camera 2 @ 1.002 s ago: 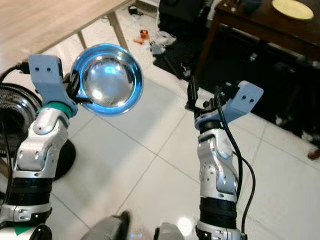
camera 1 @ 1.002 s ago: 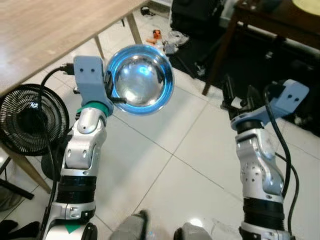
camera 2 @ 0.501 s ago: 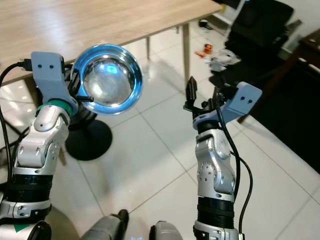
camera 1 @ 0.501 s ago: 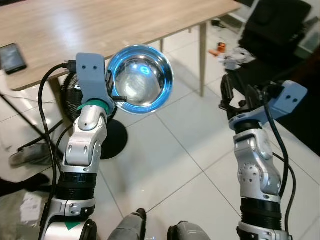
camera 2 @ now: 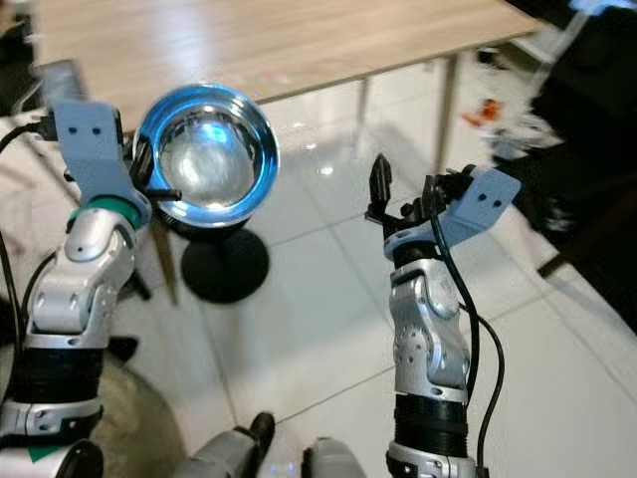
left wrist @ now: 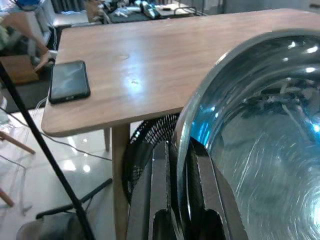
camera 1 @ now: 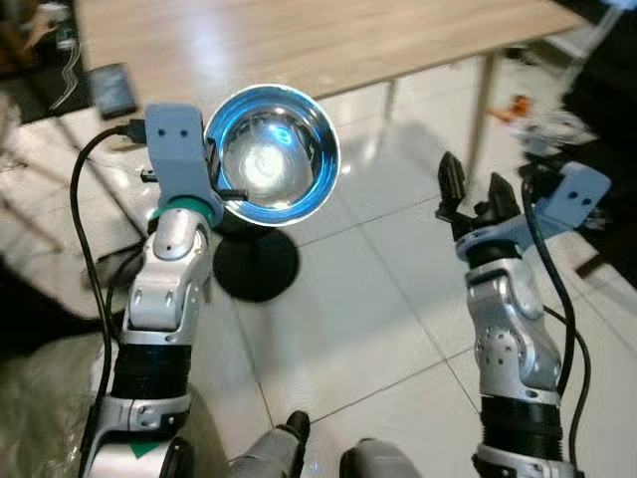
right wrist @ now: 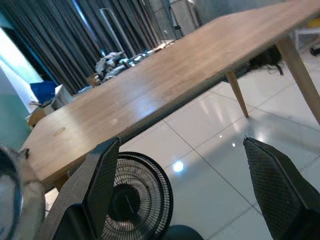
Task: Setting the table
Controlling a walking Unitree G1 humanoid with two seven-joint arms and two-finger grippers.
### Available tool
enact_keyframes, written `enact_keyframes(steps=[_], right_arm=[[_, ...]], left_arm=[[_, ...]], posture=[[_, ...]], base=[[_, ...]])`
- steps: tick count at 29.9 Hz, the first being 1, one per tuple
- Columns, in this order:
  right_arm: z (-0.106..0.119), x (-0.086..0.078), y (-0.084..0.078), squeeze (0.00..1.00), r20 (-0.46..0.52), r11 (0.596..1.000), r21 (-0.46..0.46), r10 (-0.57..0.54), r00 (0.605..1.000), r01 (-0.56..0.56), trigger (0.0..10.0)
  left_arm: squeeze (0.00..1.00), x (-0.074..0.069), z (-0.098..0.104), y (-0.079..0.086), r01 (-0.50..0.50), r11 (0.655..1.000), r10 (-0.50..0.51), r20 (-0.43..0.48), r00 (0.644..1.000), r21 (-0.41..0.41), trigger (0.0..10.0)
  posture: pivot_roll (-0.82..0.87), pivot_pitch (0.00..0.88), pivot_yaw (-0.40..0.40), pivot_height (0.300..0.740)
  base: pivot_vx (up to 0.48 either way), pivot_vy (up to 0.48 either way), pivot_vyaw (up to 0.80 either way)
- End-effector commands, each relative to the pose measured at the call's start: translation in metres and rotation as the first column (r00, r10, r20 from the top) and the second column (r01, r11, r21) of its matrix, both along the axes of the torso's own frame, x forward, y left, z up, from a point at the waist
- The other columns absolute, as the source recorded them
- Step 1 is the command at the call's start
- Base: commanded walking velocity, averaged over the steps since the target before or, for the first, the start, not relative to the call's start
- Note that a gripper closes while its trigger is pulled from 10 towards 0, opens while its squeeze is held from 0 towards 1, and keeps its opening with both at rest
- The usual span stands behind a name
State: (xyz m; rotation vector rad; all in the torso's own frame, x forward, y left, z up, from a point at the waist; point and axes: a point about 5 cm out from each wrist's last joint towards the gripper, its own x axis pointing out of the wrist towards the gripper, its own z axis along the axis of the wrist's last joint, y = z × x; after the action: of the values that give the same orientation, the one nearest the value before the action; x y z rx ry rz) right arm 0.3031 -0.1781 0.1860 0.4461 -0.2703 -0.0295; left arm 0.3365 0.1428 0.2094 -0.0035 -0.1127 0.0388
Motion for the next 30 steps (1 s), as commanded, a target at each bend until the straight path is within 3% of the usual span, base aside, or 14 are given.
enact_keyframes(steps=[1, 10, 30], right_arm=[[-0.002, 0.000, 0.004, 0.00, -0.008, 1.000, 0.012, 0.011, 1.000, -0.011, 10.0], [0.001, 0.000, 0.003, 0.00, 0.004, 1.000, 0.005, -0.001, 1.000, 0.001, 10.0], [0.009, -0.002, 0.001, 0.00, 0.054, 0.999, 0.025, -0.023, 0.998, 0.022, 10.0]], left_arm=[[0.00, 0.000, 0.007, 0.002, -0.013, 1.000, 0.013, 0.030, 0.999, 0.001, 10.0], [0.00, 0.002, 0.010, 0.002, -0.022, 1.000, 0.021, 0.043, 0.999, 0.003, 10.0], [0.00, 0.006, 0.012, 0.002, -0.037, 0.999, 0.038, 0.057, 0.998, -0.009, 10.0]], posture=[[0.00, 0.009, 0.041, 0.740], [0.00, 0.007, 0.043, 0.740], [0.00, 0.000, 0.045, 0.740]], base=[[0.000, 0.000, 0.79], [0.000, 0.000, 0.64], [0.461, 0.000, 0.00]])
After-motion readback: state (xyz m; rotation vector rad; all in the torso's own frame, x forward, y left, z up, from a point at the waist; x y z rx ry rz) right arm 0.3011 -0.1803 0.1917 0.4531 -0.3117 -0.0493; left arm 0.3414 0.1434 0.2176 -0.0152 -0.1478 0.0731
